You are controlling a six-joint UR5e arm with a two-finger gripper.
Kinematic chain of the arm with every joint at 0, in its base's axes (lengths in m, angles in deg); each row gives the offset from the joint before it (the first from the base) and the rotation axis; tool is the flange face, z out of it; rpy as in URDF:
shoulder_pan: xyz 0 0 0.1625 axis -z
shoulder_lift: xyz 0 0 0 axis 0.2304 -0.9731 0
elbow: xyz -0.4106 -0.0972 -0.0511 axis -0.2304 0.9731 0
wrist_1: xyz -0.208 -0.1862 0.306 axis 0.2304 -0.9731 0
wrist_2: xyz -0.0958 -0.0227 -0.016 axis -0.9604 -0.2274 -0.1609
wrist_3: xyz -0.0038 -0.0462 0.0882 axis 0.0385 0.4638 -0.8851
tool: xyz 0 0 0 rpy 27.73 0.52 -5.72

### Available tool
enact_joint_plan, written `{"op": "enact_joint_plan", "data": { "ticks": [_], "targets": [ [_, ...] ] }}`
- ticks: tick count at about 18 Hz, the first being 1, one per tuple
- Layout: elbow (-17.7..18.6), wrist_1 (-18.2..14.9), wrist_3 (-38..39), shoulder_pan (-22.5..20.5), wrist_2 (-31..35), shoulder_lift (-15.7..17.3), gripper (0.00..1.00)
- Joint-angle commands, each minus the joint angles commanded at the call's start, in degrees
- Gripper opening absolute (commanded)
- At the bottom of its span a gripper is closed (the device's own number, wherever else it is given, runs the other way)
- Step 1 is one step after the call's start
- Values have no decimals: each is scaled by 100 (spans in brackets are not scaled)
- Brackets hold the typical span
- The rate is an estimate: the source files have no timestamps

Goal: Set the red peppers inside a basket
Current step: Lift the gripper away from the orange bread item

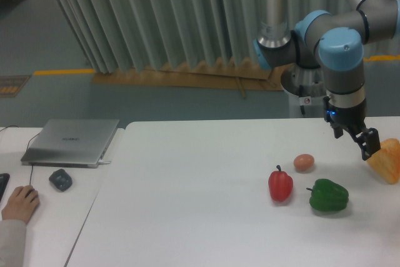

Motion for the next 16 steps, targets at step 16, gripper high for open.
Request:
{"op": "enact_joint_plan", "data": {
  "ticks": [16],
  "targets": [
    [193, 571, 649, 44, -789, -122, 100]
  ]
}}
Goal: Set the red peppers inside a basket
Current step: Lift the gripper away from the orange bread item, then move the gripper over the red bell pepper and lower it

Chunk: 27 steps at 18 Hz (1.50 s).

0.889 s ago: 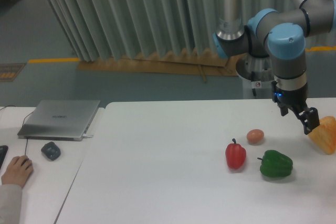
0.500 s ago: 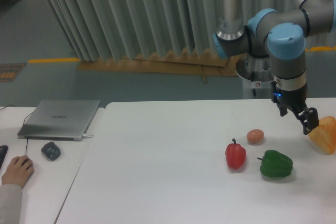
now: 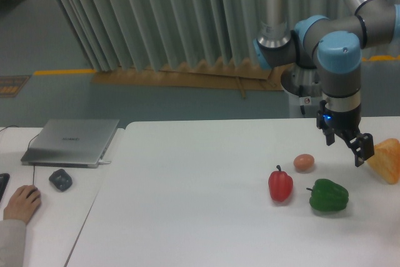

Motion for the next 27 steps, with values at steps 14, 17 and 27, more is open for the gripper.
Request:
{"op": "enact_joint_plan", "data": {
  "ticks": [14, 17, 27],
  "targets": [
    [96, 598, 2785, 597, 455, -335, 100],
    [342, 528, 3304, 659, 472, -203, 100],
    [290, 536, 4932, 1476, 771, -413, 100]
  ]
}}
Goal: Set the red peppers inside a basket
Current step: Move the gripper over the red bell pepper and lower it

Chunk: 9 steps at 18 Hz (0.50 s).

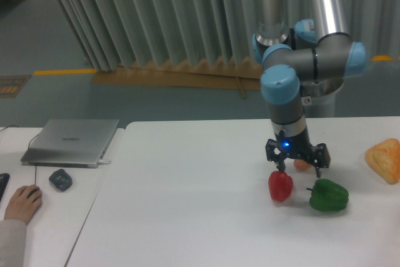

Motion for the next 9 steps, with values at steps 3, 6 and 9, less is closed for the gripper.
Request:
{"op": "enact_joint_plan", "data": {
  "ticks": [3, 6, 9],
  "targets": [
    [0, 0, 44, 44, 26, -140, 100],
    [-17, 0, 88, 115, 53, -299, 100],
    [-26, 0, 79, 141, 0, -334, 100]
  ]
}}
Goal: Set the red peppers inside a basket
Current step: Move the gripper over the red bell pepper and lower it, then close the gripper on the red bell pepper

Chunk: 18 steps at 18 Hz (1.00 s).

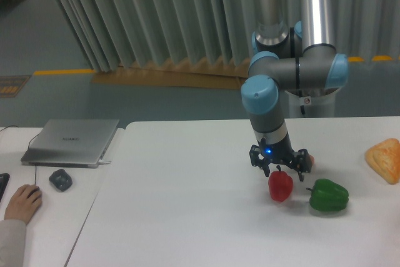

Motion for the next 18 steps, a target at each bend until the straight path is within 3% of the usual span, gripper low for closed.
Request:
{"op": "enact_joint_plan", "data": {
  "ticks": [13, 15, 16, 17, 18],
  "targets": [
    [-9, 9, -9, 62, 44, -273, 100],
    [-18, 9, -9, 62, 53, -281, 88],
    [-9, 9, 0, 62, 53, -290, 80],
    [-9, 0, 0, 62, 53, -308, 64],
    [-17, 0, -26, 53, 27, -290, 59]
  ]
}}
